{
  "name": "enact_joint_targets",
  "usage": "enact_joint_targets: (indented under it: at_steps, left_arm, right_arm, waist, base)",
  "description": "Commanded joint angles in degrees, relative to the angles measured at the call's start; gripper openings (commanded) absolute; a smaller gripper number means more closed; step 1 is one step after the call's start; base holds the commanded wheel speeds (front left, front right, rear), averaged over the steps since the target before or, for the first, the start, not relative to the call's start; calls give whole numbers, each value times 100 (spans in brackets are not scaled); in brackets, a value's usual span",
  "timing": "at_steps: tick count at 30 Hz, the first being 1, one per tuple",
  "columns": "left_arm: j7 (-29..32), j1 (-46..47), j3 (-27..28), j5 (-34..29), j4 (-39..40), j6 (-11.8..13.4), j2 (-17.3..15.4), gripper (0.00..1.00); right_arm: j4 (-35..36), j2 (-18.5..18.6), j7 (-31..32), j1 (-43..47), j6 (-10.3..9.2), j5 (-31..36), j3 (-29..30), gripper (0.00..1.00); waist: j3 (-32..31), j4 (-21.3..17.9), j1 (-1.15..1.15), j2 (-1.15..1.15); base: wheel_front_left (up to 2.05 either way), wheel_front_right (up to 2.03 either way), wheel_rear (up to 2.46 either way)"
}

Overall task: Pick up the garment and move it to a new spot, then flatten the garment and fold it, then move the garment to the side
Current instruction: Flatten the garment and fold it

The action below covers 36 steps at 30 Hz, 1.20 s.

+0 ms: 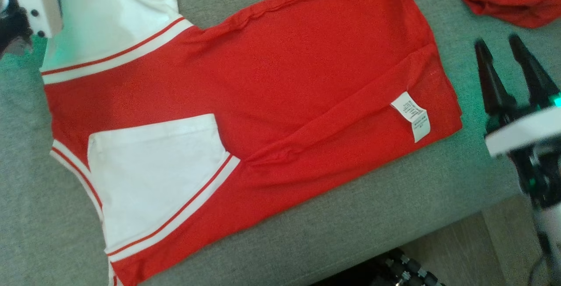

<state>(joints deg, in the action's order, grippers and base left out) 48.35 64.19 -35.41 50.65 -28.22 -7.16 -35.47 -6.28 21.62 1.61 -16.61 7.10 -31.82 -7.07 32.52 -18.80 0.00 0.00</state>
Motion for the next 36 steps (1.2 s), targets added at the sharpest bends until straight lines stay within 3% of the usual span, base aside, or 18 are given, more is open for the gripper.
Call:
enact_joint_targets:
  at_steps: [1,6,13,22,24,27,32,36]
  left_arm:
    - [-152,161,126,-5,338,-32,-297,0]
    - [-271,323,-77,267,781,-32,-465,0]
    - [-369,522,-356,440,1119,-32,-540,0]
    - [-506,657,-581,611,1170,-33,-662,0]
    - [-536,681,-617,642,1153,-33,-688,0]
    - [-581,724,-666,675,1116,-33,-706,0]
    - [-638,770,-778,714,1045,-33,-677,0]
    - [-829,829,-888,699,1088,-33,-701,0]
  right_arm:
    - [171,204,85,-271,39,-183,-190,100]
    - [-165,571,411,-1273,39,-615,-976,100]
    - [-1556,858,914,-2637,39,-961,-1752,100]
    - [-2345,1088,1093,-3435,39,-1468,-2833,100]
    - [-2421,1138,1055,-3544,39,-1542,-3043,86]
    - [-2533,1204,980,-3713,39,-1606,-3352,49]
    - [-2737,1271,770,-3973,39,-1645,-3832,0]
    - [-2851,1320,583,-4121,39,-1725,-4149,0]
  waist:
    - [-10,50,0,0]
    - [9,242,0,0]
    - [97,614,0,0]
    - [142,776,0,0]
    - [158,776,0,0]
    - [190,775,0,0]
    - [187,790,0,0]
    - [115,806,0,0]
  base:
    - [0,0,0]
    - [0,0,0]
    - [0,0,0]
    - [0,0,0]
    - [0,0,0]
    - [0,0,0]
    - [0,0,0]
    - [0,0,0]
